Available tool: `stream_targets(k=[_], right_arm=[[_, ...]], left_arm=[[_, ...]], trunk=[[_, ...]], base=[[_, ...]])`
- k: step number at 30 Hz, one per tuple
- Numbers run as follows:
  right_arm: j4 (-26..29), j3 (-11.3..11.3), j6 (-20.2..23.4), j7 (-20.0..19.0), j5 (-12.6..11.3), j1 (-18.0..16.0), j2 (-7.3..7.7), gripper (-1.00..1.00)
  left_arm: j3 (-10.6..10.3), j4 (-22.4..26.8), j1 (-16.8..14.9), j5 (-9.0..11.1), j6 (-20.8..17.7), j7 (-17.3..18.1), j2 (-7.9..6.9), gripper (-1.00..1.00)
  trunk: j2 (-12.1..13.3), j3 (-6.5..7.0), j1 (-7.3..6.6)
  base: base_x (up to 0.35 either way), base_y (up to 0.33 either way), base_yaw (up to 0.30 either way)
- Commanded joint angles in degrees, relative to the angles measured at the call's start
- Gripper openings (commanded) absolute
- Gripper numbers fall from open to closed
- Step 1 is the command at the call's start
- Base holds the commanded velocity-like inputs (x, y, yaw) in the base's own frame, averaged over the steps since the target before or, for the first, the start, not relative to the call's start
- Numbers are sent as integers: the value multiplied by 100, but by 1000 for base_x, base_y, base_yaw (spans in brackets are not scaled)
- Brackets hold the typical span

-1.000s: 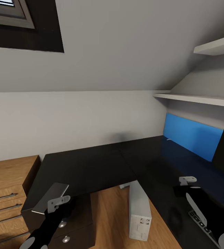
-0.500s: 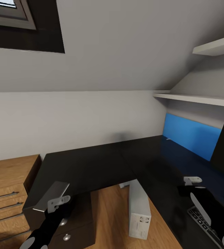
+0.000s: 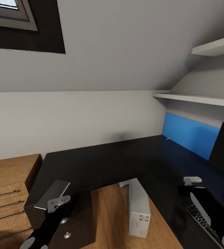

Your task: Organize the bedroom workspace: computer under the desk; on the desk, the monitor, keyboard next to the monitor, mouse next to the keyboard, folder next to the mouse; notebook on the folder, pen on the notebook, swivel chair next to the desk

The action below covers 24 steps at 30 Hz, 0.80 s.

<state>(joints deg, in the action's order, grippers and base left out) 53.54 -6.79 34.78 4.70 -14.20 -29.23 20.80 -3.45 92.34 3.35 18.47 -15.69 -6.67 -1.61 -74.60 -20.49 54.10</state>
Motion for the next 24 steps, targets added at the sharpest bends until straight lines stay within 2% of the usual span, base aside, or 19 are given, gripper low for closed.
stream_targets(k=[1, 10, 18, 24], right_arm=[[7, -24, 17, 41, -65, -4, 6, -100], [7, -25, -5, 34, -61, -4, -6, -100], [7, -20, -282, 29, -65, -4, -14, -100], [0, -22, -458, 27, -65, -4, -15, -100]], left_arm=[[-15, 10, -1, 60, -21, -53, -6, 100], [-15, 12, -1, 60, -22, -53, -5, 100], [-15, 12, -1, 60, -14, -49, -6, 100], [-13, 12, -1, 60, -6, -45, -6, 100]], trunk=[[-4, -6, 1], [-4, -6, 1], [-4, -6, 1], [-4, -6, 1]], base=[[0, 0, 0], [0, 0, 0], [0, 0, 0], [147, 83, 0]])
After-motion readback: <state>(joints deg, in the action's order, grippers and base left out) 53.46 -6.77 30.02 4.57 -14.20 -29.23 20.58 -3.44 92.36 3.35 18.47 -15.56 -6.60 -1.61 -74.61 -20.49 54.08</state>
